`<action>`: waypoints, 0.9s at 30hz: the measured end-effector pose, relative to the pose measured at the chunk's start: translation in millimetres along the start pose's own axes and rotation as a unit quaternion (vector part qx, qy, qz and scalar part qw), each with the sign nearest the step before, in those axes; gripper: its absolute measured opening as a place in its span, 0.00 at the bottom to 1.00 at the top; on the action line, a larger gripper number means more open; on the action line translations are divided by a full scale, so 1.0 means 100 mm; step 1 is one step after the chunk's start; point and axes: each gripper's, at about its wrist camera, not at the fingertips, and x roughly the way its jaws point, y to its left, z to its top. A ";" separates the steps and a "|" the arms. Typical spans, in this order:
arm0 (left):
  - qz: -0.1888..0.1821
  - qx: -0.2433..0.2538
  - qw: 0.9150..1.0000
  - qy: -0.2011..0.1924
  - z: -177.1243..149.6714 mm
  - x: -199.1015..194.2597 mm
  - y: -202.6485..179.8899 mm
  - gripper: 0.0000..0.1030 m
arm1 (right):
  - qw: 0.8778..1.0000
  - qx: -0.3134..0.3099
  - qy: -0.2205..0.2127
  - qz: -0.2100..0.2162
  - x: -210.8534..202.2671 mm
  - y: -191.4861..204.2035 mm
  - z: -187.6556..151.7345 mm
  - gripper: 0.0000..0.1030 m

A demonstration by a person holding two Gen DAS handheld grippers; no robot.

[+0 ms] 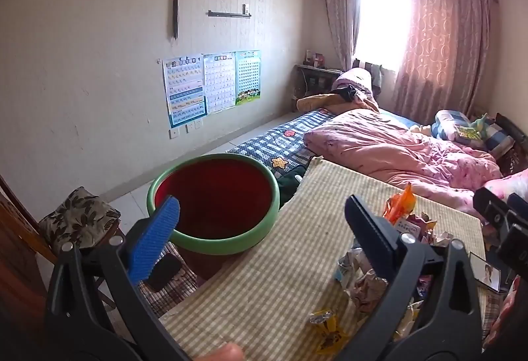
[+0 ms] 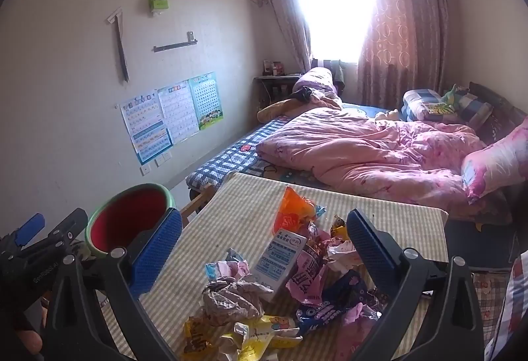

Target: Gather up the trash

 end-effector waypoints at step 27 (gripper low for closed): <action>0.017 -0.012 1.000 0.020 -0.05 0.06 0.05 0.95 | 1.000 0.004 0.008 0.008 0.02 -0.02 -0.06 0.93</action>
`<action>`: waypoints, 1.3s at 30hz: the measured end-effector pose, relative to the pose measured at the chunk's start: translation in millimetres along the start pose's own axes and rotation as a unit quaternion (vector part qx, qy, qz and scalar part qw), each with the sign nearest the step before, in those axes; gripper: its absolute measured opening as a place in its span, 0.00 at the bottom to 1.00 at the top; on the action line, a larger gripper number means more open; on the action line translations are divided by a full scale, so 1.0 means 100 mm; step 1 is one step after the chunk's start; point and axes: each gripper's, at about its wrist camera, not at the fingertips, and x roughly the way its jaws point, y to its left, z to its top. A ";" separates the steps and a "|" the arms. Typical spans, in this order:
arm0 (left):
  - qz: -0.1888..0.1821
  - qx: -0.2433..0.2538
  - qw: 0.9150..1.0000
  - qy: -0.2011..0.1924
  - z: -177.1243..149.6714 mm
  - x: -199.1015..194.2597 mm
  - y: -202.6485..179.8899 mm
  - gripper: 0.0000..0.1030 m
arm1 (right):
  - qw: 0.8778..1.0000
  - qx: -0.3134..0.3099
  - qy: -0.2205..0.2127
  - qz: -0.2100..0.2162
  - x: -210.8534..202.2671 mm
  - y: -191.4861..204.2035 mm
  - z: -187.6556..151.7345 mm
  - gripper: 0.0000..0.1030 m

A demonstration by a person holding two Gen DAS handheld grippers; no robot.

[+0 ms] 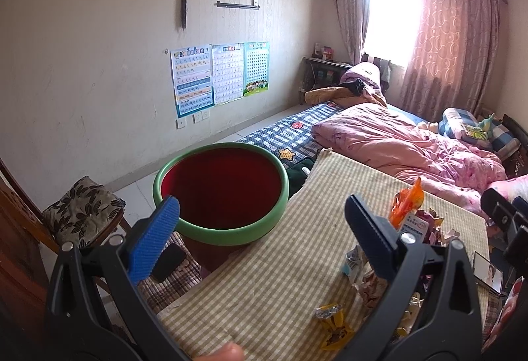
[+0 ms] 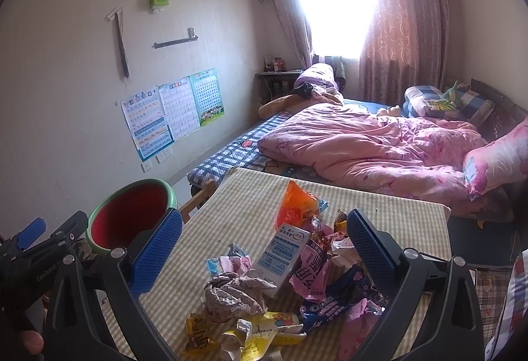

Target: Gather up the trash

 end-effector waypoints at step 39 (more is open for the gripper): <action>0.024 0.004 1.000 -0.005 -0.06 0.07 0.03 0.96 | 1.000 0.000 0.011 0.000 0.09 -0.04 -0.08 0.93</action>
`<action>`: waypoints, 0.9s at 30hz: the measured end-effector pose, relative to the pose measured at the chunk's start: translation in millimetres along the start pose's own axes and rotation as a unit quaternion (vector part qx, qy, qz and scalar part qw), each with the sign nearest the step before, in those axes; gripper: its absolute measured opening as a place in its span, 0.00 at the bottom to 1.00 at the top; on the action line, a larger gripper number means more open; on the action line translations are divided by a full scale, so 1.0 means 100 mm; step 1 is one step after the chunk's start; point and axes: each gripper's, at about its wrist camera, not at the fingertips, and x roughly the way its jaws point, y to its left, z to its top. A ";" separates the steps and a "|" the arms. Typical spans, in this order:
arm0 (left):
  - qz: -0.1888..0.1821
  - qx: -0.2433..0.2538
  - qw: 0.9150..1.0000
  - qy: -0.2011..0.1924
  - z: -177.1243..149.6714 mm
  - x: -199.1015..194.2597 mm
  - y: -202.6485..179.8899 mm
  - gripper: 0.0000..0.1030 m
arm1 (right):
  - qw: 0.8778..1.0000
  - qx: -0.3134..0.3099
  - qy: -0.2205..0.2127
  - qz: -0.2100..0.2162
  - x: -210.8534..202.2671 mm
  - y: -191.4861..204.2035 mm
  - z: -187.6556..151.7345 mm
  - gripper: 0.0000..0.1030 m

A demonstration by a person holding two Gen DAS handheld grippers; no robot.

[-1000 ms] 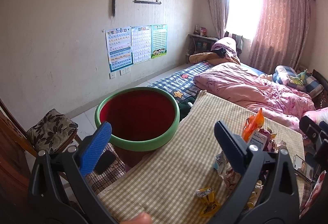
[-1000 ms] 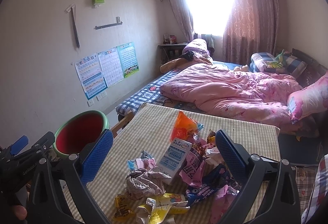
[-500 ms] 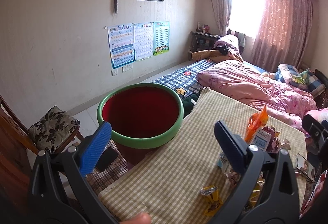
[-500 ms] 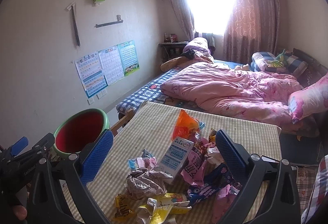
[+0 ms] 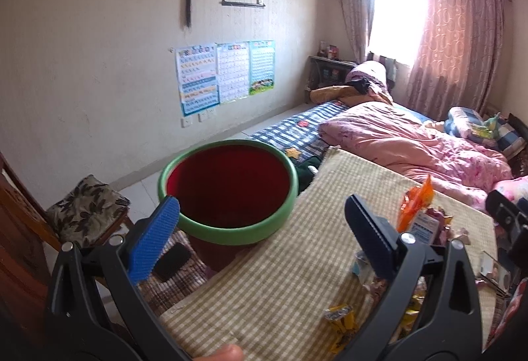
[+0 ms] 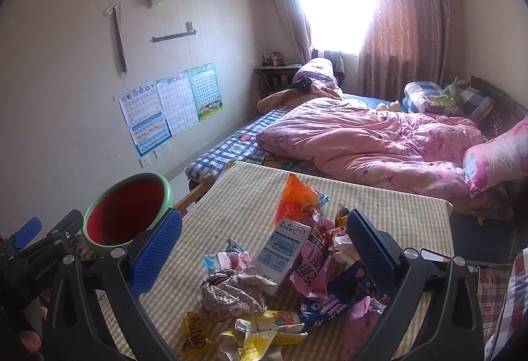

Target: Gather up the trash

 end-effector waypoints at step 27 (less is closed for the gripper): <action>-0.171 0.110 0.939 0.276 -1.13 0.71 -0.49 0.42 | 0.991 -0.057 0.104 0.056 0.30 -0.07 -0.40 0.93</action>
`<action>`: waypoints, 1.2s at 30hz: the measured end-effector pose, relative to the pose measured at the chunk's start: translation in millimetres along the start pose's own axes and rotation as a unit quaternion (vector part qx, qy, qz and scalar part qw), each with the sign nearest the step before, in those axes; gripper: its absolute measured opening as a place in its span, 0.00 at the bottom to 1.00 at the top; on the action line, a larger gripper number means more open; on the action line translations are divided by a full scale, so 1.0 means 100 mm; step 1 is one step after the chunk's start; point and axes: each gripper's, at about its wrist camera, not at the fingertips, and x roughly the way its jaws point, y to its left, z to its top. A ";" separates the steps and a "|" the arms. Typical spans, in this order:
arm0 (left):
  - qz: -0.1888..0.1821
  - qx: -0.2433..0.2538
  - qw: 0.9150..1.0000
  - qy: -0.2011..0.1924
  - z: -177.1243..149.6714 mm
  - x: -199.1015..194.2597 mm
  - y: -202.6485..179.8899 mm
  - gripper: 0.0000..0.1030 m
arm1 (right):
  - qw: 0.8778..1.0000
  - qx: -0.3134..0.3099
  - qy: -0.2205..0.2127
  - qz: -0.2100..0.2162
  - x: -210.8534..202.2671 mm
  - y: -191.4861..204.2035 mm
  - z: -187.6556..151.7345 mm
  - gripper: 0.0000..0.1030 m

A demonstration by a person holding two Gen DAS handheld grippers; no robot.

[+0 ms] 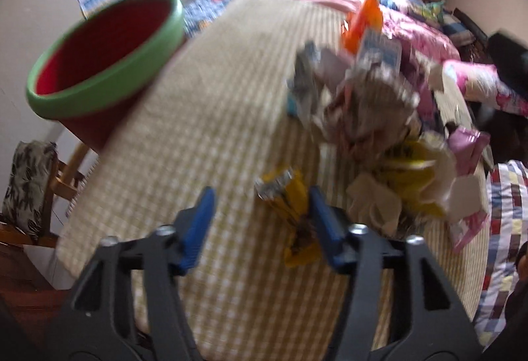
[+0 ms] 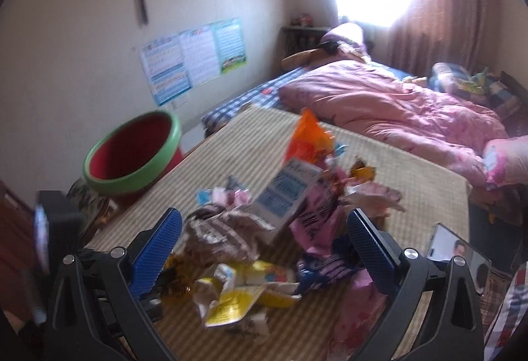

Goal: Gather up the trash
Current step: 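Grasp the yellow wrapper with the left tool while the right tool grasps a crumpled foil wrapper, then carry both wrappers over the green-rimmed red bin and open both tools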

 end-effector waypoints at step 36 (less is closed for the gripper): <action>0.002 -0.069 0.982 -0.175 0.72 -0.78 1.36 0.14 | 0.992 -0.050 0.108 0.033 0.51 0.59 0.19 0.76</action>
